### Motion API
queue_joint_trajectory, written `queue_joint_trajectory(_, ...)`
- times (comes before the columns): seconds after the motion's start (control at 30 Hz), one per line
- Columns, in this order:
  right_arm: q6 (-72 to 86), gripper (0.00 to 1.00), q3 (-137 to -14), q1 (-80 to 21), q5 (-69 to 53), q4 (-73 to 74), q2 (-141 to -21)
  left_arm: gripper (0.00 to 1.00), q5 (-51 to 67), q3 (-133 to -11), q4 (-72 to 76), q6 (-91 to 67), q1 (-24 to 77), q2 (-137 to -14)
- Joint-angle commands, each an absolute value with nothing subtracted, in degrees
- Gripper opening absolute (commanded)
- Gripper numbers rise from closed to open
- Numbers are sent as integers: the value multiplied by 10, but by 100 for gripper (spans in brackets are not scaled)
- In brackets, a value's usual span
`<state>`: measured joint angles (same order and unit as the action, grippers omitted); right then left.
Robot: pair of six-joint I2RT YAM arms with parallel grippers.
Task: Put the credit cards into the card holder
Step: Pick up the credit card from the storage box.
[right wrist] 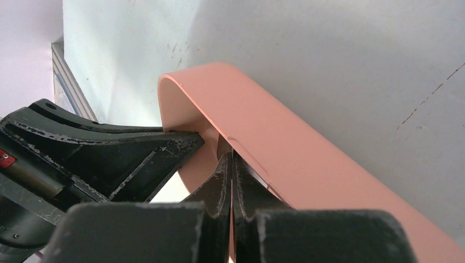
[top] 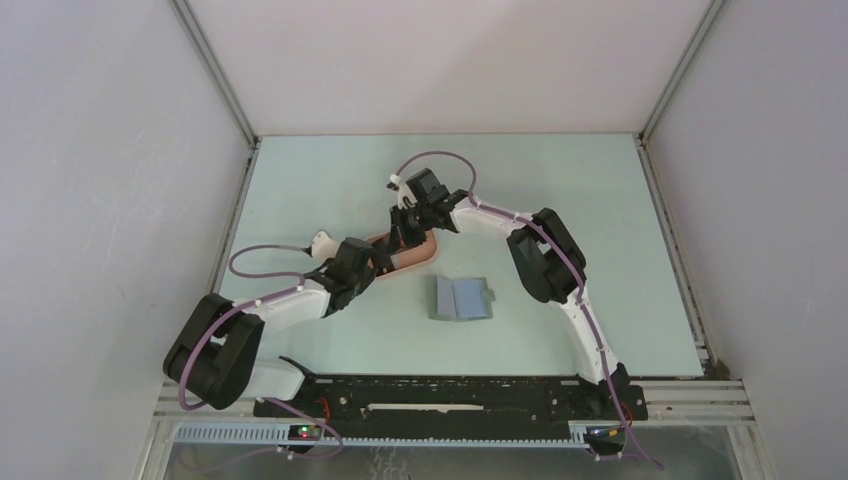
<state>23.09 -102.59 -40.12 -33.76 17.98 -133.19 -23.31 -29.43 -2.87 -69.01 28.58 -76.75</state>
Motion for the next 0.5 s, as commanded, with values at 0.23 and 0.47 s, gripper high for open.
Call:
queue_joint_trajectory(0.23, 192, 0, -1014, -372, -328, 172, -1281, 31, -200, -325, -36, -686, 280, -759)
queue_joint_trajectory(0.47, 182, 0, -1004, -362, -363, 170, -1266, 40, -197, -322, -36, -677, 274, -742)
